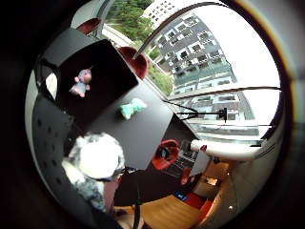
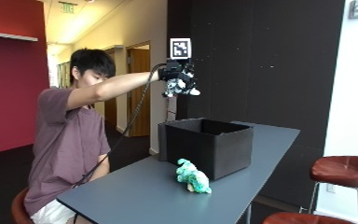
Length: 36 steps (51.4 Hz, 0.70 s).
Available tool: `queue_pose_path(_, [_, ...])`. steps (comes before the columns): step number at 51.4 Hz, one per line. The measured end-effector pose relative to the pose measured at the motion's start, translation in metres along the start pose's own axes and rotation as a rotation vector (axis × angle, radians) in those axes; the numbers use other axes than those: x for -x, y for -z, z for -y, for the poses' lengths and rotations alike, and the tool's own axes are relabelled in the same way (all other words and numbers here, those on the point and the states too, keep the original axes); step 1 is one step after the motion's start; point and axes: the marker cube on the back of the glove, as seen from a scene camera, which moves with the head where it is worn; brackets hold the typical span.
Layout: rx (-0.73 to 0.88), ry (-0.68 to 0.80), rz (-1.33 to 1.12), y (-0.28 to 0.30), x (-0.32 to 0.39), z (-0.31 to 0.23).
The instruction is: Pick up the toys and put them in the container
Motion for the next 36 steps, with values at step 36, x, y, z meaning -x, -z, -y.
queue_pose_path(36, [0.152, -0.008, -0.088, -0.082, -0.015, 0.049])
